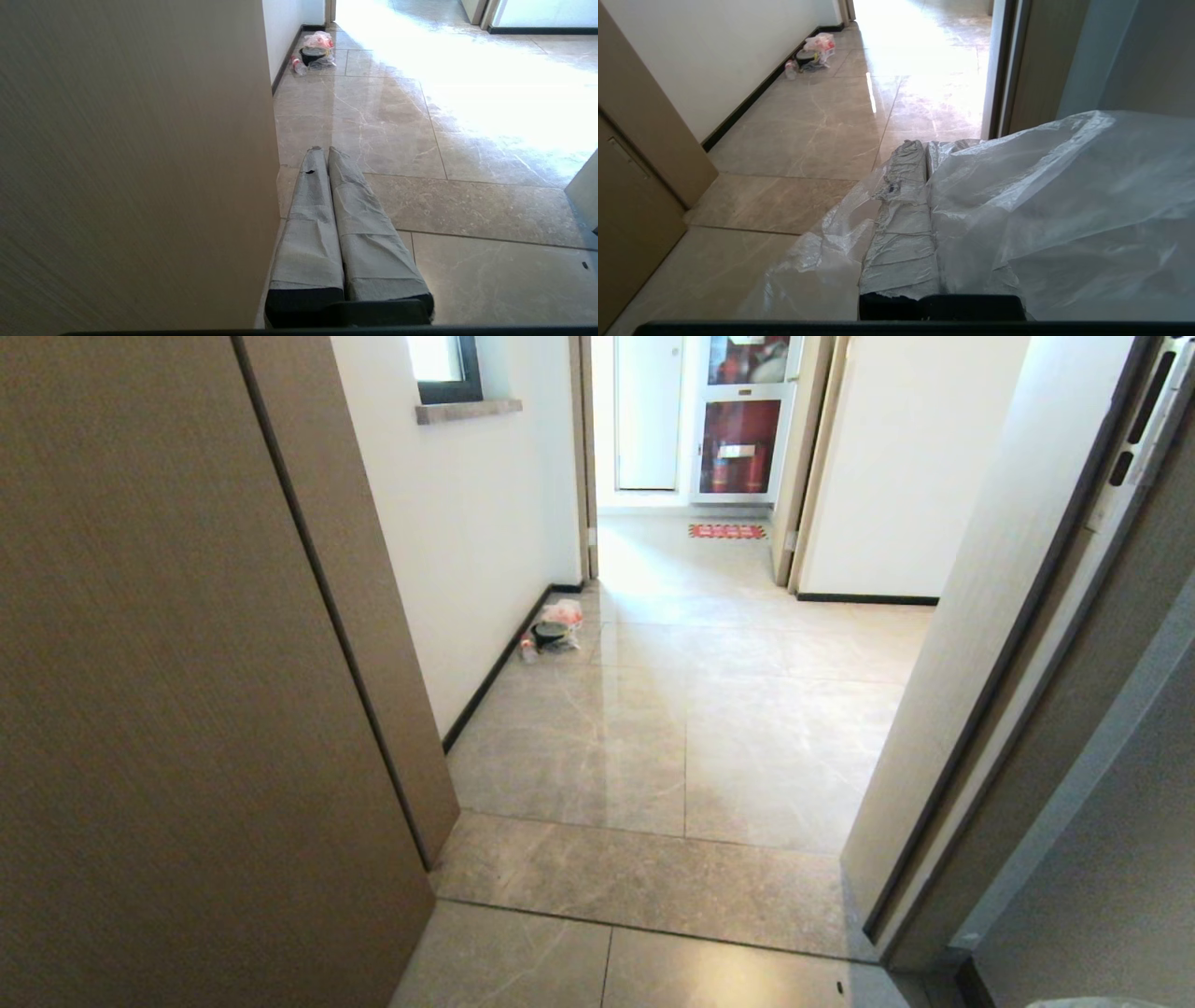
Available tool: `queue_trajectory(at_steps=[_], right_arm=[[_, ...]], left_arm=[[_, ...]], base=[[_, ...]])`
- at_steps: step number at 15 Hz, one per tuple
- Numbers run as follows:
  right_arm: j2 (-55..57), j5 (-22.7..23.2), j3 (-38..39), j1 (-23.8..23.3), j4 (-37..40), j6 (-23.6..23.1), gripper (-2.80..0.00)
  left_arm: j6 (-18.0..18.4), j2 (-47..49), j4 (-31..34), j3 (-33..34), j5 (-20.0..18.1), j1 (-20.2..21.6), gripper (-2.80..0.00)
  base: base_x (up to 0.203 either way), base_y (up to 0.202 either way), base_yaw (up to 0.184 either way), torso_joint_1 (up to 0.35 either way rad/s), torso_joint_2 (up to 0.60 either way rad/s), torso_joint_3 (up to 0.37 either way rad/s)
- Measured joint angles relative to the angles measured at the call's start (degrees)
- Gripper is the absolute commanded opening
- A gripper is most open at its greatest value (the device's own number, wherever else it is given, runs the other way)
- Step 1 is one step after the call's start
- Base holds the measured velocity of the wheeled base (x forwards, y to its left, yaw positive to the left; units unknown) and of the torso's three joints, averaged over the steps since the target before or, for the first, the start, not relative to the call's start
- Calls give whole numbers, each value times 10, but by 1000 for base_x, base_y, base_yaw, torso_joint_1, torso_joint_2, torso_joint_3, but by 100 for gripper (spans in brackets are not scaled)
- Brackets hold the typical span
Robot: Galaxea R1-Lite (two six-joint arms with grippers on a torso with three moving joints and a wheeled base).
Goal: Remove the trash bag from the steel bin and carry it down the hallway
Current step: Put the trash bag at the door
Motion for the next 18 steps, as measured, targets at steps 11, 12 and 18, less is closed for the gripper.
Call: queue_trajectory(at_steps=[11,12,18], right_arm=[[0,0,0,0,0,0,-280],[0,0,0,0,-1,0,-280],[0,0,0,0,0,0,-280]], left_arm=[[-1,0,-1,0,0,0,-280],[-1,0,-1,0,0,0,-280],[-1,0,-1,0,0,0,-280]], base=[[131,0,1,1,1,1],[191,0,2,2,-2,2],[193,0,1,1,1,2]])
